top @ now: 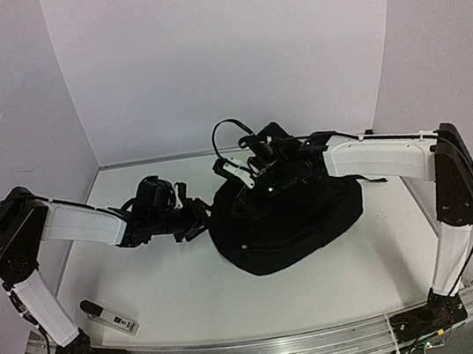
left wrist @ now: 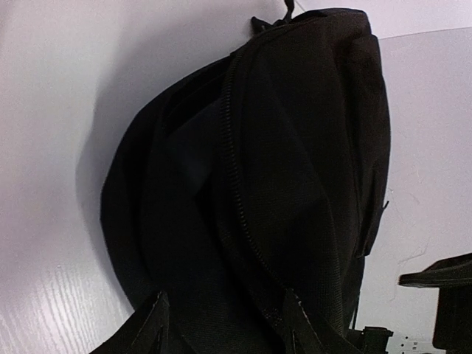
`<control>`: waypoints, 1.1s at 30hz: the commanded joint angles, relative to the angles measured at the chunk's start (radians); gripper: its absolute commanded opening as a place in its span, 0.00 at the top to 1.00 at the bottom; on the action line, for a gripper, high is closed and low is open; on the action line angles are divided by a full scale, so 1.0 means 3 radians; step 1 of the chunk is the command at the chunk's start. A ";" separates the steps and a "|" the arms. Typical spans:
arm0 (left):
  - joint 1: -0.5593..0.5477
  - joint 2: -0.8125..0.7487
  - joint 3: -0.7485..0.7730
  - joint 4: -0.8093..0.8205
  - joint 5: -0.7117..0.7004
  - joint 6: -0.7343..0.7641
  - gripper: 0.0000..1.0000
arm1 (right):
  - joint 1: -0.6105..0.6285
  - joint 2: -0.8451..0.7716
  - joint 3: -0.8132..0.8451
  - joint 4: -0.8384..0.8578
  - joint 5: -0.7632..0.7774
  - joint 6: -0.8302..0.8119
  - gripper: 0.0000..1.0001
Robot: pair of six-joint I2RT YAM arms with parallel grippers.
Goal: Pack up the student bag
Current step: Zip the student bag at the center of the board.
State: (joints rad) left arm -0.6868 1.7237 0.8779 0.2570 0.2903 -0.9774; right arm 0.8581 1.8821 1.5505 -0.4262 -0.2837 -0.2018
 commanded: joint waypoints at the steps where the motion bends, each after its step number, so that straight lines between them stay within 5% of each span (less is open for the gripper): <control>1: 0.0009 0.0075 0.0172 0.0351 0.0239 0.0055 0.46 | 0.0011 0.0063 0.0135 0.0015 0.0009 0.0105 0.45; 10: 0.0008 0.0188 0.0247 0.0079 0.0142 0.0019 0.54 | 0.0015 0.0330 0.0380 0.0011 -0.0006 0.0302 0.46; 22: 0.0009 0.0264 0.0250 -0.0019 0.0087 -0.0051 0.49 | 0.0015 0.0631 0.0505 0.0009 0.0313 0.0261 0.60; 26: 0.0008 0.0070 -0.0013 0.0234 0.0038 -0.0126 0.46 | 0.0019 0.0672 0.0501 0.0010 0.0268 0.0240 0.54; 33: 0.0013 -0.0109 0.0048 -0.0361 -0.0380 -0.0062 0.48 | 0.0071 0.0835 0.0603 -0.0016 0.0537 0.0186 0.51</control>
State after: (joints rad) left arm -0.6865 1.7423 0.8690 0.2465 0.2683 -1.0023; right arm 0.8646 2.0974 1.6860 -0.4307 -0.1909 -0.1312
